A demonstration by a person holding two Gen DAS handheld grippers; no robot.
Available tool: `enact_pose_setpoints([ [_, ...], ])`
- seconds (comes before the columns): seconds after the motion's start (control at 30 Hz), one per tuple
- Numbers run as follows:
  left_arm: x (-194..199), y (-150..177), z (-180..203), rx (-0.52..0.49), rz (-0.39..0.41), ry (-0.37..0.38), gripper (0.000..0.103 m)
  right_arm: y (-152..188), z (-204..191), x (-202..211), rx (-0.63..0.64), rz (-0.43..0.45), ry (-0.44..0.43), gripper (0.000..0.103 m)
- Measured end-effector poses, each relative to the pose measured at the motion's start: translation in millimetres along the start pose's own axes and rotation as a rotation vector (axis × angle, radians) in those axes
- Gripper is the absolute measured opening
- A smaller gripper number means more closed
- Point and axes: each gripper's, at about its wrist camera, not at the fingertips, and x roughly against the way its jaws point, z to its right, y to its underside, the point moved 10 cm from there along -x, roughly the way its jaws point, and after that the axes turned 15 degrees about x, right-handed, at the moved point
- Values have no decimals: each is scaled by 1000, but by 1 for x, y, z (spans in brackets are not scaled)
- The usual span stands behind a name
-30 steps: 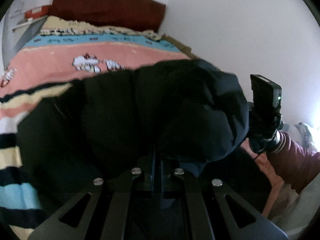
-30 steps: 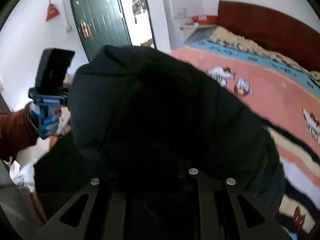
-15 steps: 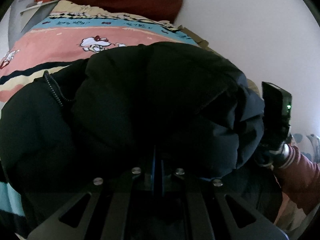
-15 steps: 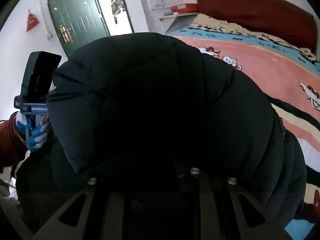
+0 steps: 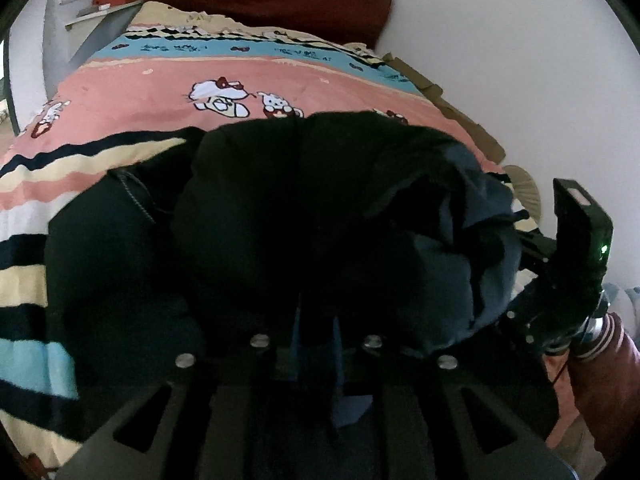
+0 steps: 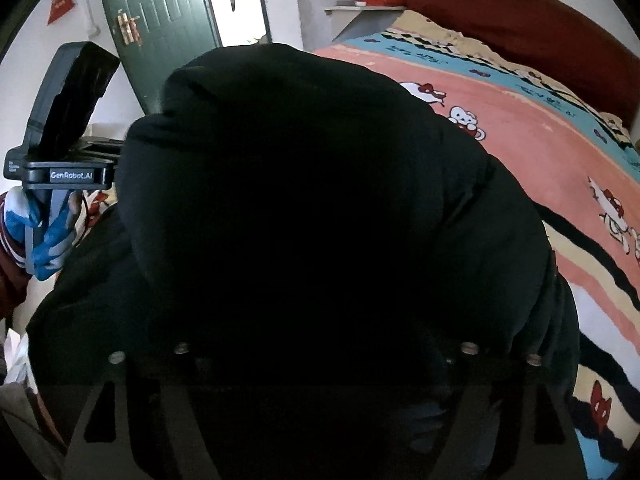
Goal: Fold large clothes
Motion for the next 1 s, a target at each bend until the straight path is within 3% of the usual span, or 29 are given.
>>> enact_pose_setpoints([
  [0.07, 11, -2, 2, 9, 9, 11, 17, 1, 0, 3, -7, 2, -7, 81],
  [0.2, 41, -18, 3, 23, 61, 43, 41, -2, -3, 18, -11, 17, -37, 81],
  [0.4, 66, -69, 6, 43, 134, 84, 45, -19, -2, 72, 25, 105, -79, 81],
  [0.53, 44, -108, 14, 52, 138, 84, 46, -61, 39, 88, -42, 188, -5, 85],
  [0.63, 11, -126, 11, 69, 125, 47, 46, -91, 81, 71, -140, 204, 66, 87],
  [0.8, -36, -121, 10, 75, 79, 16, 46, -102, 111, 9, -297, 124, 71, 87],
  [0.9, -51, -95, 11, 42, 34, 1, 46, -82, 90, -24, -305, 59, 10, 86],
  [1.0, -54, -59, 7, -41, 6, -55, 46, -55, 63, -31, -246, 8, -4, 86],
])
